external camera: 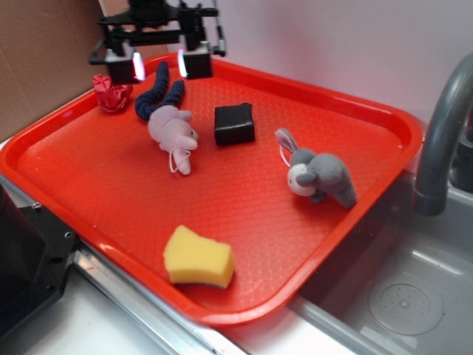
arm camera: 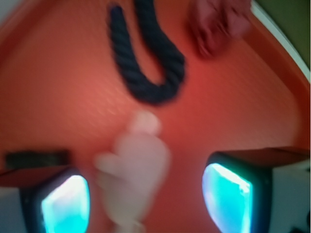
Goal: Grab the black box.
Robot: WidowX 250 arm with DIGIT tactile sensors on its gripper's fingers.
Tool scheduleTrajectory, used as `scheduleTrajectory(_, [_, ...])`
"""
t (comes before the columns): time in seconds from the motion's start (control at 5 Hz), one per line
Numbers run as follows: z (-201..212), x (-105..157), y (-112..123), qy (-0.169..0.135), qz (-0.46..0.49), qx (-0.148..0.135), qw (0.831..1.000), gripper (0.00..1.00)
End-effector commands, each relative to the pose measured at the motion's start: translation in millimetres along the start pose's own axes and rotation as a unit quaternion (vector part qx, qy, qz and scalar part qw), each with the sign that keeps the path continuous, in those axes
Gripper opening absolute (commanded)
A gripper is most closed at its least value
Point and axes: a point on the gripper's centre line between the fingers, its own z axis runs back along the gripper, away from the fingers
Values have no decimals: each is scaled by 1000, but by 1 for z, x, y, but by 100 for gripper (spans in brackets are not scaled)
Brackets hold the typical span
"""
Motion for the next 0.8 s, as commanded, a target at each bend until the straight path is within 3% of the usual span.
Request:
scheduleTrajectory(0.0, [-16,-5,-31,-80,-36,-45,995,100])
scheduleTrajectory(0.2, [-21,-9,-43,-106,-59,-69,990,100])
scheduleTrajectory(0.4, [-21,-10,-51,-128,-94,-70,985,100])
scheduleTrajectory(0.6, [-18,-4,-52,-128,-96,-69,985,100])
